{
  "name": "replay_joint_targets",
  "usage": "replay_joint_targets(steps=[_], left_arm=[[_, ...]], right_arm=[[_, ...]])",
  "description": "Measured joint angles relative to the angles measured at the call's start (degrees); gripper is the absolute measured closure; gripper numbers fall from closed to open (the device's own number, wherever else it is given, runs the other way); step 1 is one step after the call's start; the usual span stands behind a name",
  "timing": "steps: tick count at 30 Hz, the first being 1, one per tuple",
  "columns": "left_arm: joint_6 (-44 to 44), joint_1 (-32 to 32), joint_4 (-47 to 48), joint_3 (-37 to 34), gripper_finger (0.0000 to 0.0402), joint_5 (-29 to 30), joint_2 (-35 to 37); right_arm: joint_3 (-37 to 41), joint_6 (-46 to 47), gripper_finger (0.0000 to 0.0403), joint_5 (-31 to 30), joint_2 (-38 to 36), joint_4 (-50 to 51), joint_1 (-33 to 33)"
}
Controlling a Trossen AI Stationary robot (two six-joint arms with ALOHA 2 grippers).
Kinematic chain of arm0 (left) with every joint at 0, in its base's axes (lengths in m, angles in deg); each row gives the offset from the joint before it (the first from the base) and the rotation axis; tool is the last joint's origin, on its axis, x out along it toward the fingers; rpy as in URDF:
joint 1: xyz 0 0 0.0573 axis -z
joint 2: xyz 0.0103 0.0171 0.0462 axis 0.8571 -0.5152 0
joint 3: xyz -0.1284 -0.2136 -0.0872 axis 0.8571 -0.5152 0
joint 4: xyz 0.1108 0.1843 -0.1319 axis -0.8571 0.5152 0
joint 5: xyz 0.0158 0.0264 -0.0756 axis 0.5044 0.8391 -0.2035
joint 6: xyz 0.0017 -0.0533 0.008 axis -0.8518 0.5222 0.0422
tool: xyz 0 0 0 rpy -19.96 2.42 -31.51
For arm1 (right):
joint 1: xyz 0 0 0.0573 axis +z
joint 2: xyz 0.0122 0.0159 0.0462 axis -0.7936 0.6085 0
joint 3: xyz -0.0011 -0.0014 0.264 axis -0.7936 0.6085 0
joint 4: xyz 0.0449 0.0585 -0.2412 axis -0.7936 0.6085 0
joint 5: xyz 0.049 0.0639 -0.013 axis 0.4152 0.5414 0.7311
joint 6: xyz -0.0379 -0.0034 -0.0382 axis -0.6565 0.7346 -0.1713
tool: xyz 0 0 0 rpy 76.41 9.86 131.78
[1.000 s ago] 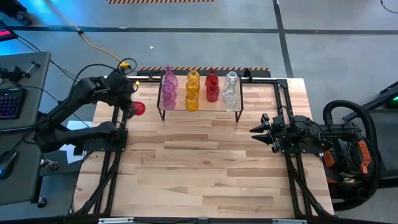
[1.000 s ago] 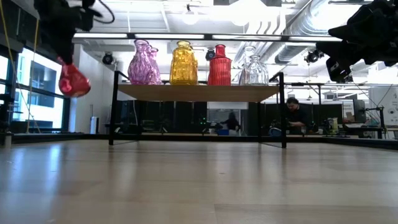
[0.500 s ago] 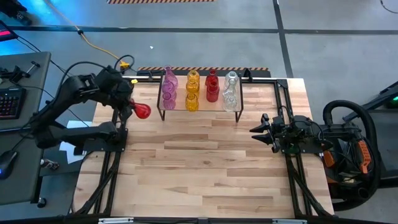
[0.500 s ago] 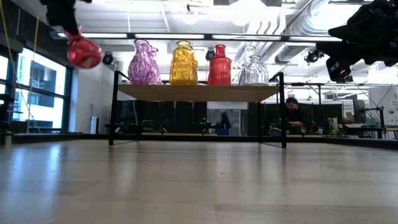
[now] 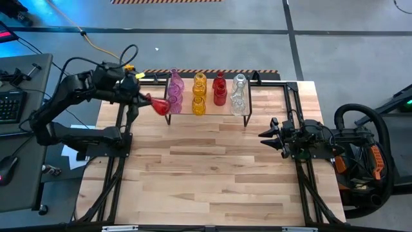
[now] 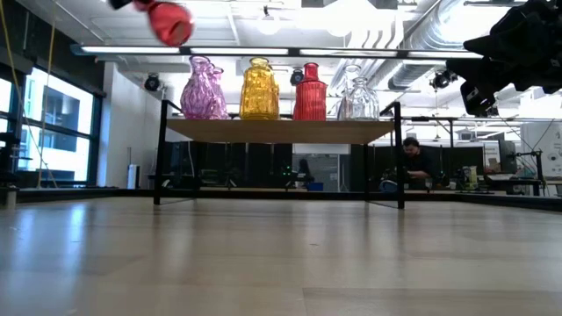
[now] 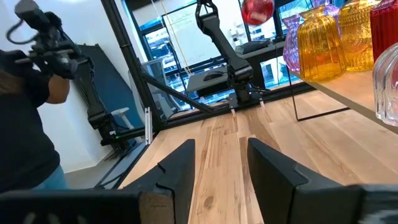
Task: Sort vases onto shelf
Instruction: Put the red vase on the shelf aligned with the other red vases
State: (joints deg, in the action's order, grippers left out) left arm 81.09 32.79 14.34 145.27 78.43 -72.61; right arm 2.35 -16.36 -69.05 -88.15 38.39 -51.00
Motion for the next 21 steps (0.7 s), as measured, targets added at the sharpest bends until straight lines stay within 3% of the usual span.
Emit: replay_joint_targets(steps=[9, 21], left_arm=[[-1.57, 4.02, -9.61, 6.36, 0.0380, 0.25, -9.19], [-0.36, 8.75, -11.77, 12.97, 0.0380, 2.36, -20.43]], right_arm=[[0.00, 0.00, 0.0273, 0.00, 0.00, -0.02, 0.01], [0.00, 0.00, 0.0273, -0.17, 0.00, -0.02, 0.01]])
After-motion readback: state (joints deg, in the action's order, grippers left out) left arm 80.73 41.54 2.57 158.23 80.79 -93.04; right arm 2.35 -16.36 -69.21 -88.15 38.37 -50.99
